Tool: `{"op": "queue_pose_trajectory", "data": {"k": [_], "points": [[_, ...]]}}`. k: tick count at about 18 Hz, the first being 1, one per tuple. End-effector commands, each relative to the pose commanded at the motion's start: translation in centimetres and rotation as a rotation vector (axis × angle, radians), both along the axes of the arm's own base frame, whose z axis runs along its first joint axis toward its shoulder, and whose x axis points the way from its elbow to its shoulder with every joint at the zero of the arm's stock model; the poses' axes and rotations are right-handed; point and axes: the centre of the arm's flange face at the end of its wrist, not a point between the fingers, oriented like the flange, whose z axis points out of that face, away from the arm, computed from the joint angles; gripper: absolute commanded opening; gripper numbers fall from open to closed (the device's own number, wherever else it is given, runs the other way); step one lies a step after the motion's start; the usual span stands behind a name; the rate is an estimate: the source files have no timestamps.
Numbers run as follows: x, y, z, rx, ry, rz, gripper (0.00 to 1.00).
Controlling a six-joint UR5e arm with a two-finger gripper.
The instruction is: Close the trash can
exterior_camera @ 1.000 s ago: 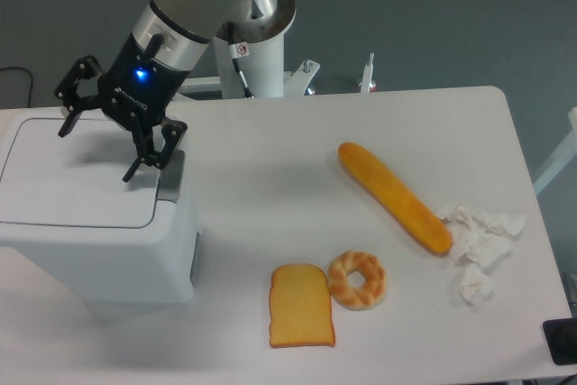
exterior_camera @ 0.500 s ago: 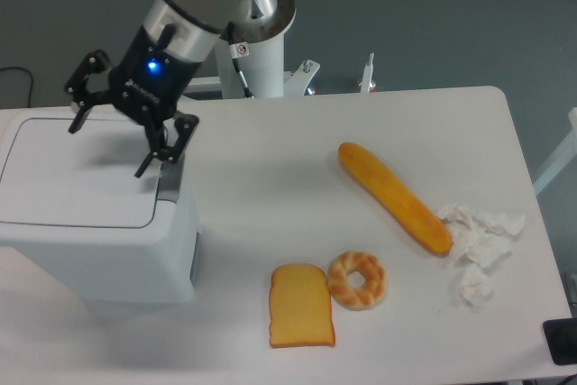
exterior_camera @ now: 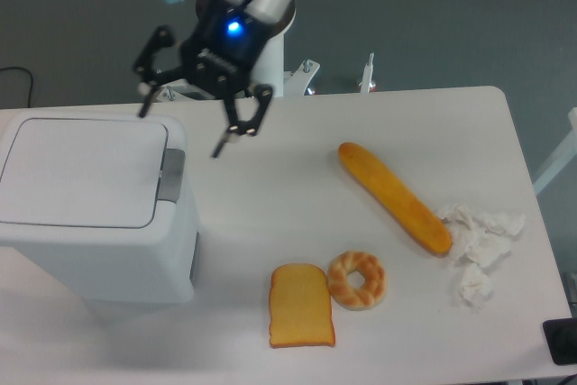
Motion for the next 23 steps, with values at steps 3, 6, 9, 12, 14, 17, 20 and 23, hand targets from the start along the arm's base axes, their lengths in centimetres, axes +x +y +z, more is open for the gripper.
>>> {"op": "queue_pose_trajectory", "data": {"k": [3,6,9,12,14,17,20,23], "points": [[-1.7,-0.5,1.1,-0.017,0.107,-0.006,1.0],[-3.6,-1.4,0.5,-0.064,0.22,-0.029,1.0],[-5.9,-3.2,0.2,-0.085,0.294,-0.038,1.0],[-7.1,-4.0,-1.0,-0.201,0.418,-0.07,1.0],[-7.7,-4.5,-1.4,-0.27,0.498,-0.106,1.0],[-8.9,-6.0,-2.4,-0.388,0.605,-0.165,1.0],[-10.4,-8.1,-3.4,-0.499,0.677,-0.212,1.0],[-11.0,-9.0,-4.0,-0.52,0.684,-0.222,1.0]]}}
